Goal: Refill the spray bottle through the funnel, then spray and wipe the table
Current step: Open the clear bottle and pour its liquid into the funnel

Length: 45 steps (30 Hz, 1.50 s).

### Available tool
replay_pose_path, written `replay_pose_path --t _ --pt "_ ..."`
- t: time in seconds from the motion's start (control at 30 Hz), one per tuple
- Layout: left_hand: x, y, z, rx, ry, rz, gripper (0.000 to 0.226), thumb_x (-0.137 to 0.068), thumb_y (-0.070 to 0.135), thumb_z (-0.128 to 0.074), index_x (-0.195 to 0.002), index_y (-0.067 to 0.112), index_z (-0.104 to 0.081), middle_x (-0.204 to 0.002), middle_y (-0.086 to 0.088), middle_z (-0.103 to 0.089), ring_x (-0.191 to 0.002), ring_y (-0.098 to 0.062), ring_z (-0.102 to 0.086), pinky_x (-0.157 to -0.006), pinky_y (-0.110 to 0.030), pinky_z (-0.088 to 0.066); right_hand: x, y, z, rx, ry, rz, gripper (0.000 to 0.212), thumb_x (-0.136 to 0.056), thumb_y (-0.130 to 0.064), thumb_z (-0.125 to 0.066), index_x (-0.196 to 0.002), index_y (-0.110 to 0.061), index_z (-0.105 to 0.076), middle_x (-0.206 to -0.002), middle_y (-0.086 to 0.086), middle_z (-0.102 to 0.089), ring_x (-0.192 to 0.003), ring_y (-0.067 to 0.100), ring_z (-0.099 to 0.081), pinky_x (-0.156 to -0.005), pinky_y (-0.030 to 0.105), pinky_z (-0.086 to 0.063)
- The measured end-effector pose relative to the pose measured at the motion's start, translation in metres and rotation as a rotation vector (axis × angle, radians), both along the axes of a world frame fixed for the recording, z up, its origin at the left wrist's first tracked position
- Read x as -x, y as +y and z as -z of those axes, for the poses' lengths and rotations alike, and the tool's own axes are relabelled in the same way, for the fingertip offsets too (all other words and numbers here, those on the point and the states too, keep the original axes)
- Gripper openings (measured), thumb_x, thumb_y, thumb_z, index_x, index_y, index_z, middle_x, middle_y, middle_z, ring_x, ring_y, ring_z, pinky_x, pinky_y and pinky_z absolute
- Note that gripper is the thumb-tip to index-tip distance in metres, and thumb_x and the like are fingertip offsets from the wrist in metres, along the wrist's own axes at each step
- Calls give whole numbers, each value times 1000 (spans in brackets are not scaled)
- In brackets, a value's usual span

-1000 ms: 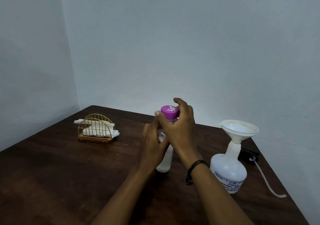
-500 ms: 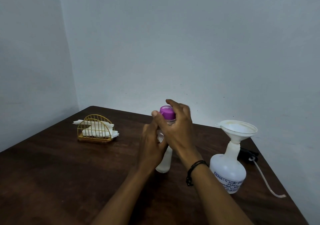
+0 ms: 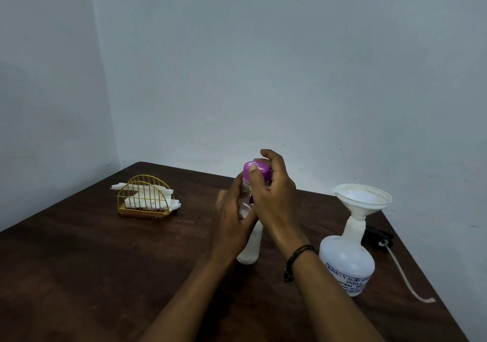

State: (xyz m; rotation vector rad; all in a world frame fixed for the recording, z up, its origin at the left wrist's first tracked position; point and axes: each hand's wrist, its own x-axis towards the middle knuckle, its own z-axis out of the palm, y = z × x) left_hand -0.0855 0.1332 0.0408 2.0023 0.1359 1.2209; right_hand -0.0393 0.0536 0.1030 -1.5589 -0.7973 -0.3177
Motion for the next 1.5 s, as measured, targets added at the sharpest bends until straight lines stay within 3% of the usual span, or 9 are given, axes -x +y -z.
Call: replay_pose_path --t 0.23,0.33,0.47,0.6,0.73,1.03,1.2,1.37,1.5 --pt "-3 3 5 -8 10 4 63 -83 31 -65 -142 27 -44 -107 51 -47 -102 -1 -54 -76 -16 -49 -4 0 6 -5 -71 35 63 -85 -21 -74 -141 -21 -47 -130 1 -56 -109 14 -59 -77 4 -48" --pt "-2 4 6 -13 -6 -20 54 -85 20 -70 -132 32 -46 -105 31 -57 -96 -6 -56 -73 -16 -48 -3 2 6 44 -43 -31 83 -84 -29 -77 -152 -28 -29 -145 -2 -38 -123 10 -48 -81 -2 -43" --pt "-3 2 4 -13 2 13 58 -85 33 -68 -139 27 -45 -106 43 -51 -101 -6 -55 -76 -18 -51 0 3 7 -17 -82 91 60 -83 -26 -78 -137 -16 -54 -127 2 -45 -110 13 -55 -75 -3 -42" --pt "-2 1 2 -38 -22 11 63 -84 39 -64 -142 35 -39 -111 50 -46 -100 -6 -56 -74 -21 -52 -3 -3 4 -1 -39 -14 60 -88 -32 -60 -145 -17 -47 -134 2 -56 -111 11 -58 -80 -1 -43" --pt "0 2 1 -36 -5 -9 59 -83 32 -66 -129 54 -35 -105 48 -49 -99 -3 -55 -73 -19 -49 0 2 5 21 -72 78 64 -83 -33 -77 -138 -18 -50 -127 1 -48 -105 9 -56 -73 -3 -42" --pt "-1 3 3 -7 -3 0 56 -84 33 -64 -135 39 -42 -101 34 -54 -99 -6 -56 -74 -19 -50 -1 1 3 78 -41 11 68 -81 -43 -76 -140 -22 -48 -131 -4 -49 -108 8 -55 -73 -2 -44" --pt "-4 1 4 -36 2 32 51 -81 41 -57 -131 35 -48 -105 41 -53 -96 -2 -53 -71 -13 -44 0 0 2 -18 -102 76 44 -81 -19 -72 -123 -14 -61 -120 1 -57 -98 1 -56 -74 -1 -41" --pt "-5 4 6 -47 -3 -1 59 -81 44 -55 -135 19 -52 -99 31 -53 -94 -5 -54 -70 -16 -44 0 0 2 70 -65 37 51 -86 -45 -69 -129 -22 -58 -124 -3 -49 -105 7 -55 -74 -1 -43" --pt "-3 2 5 -42 -8 2 60 -80 46 -55 -136 23 -51 -100 33 -54 -97 -2 -54 -72 -14 -45 3 -1 -1 6 -34 69 44 -86 -29 -67 -128 -20 -58 -119 -1 -54 -94 0 -56 -70 -1 -42"
